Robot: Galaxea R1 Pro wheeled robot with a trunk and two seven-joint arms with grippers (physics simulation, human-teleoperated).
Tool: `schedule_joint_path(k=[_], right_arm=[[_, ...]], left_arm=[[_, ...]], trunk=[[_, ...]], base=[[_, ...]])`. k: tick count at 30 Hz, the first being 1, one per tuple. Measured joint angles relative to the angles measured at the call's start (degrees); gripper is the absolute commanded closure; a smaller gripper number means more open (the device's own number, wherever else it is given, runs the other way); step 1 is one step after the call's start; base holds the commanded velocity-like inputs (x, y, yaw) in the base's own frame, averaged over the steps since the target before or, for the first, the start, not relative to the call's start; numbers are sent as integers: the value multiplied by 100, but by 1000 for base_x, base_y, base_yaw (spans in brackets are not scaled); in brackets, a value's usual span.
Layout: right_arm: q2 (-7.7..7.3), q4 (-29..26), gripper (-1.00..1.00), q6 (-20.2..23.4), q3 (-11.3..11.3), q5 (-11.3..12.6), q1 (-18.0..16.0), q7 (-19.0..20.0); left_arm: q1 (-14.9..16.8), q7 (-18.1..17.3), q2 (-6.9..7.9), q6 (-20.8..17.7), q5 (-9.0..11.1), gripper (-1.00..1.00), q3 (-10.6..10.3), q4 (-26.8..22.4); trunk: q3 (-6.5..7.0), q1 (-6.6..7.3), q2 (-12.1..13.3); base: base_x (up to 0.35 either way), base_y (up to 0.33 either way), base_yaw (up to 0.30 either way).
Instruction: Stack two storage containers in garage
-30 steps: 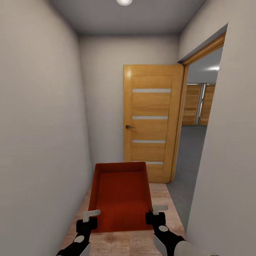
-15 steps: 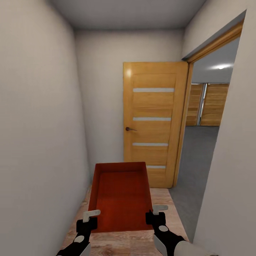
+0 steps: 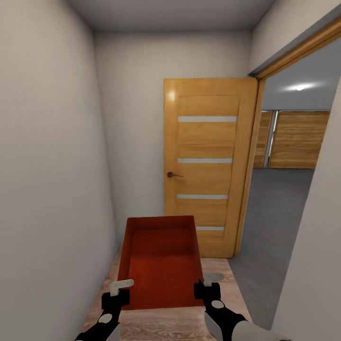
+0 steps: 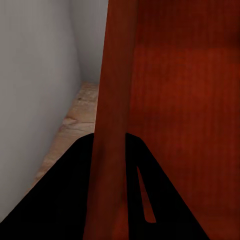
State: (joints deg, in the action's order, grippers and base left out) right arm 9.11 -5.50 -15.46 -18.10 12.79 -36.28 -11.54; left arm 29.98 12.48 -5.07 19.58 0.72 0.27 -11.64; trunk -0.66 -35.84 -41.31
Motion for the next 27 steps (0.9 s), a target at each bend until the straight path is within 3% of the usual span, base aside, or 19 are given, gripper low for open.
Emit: schedule_joint_path(k=[18,27], right_arm=[[7,-5,100,1,2,-21,0,-21],[7,-11,100,1,7,-36,-1,-25]], left_arm=[[-1,-2,6,2,9,100,-8,-3],[-1,4,6,3,13,100,-18,-9]], trunk=[[0,0,0],[0,-3,0]], base=[[315,9,-8],[42,10,-242]])
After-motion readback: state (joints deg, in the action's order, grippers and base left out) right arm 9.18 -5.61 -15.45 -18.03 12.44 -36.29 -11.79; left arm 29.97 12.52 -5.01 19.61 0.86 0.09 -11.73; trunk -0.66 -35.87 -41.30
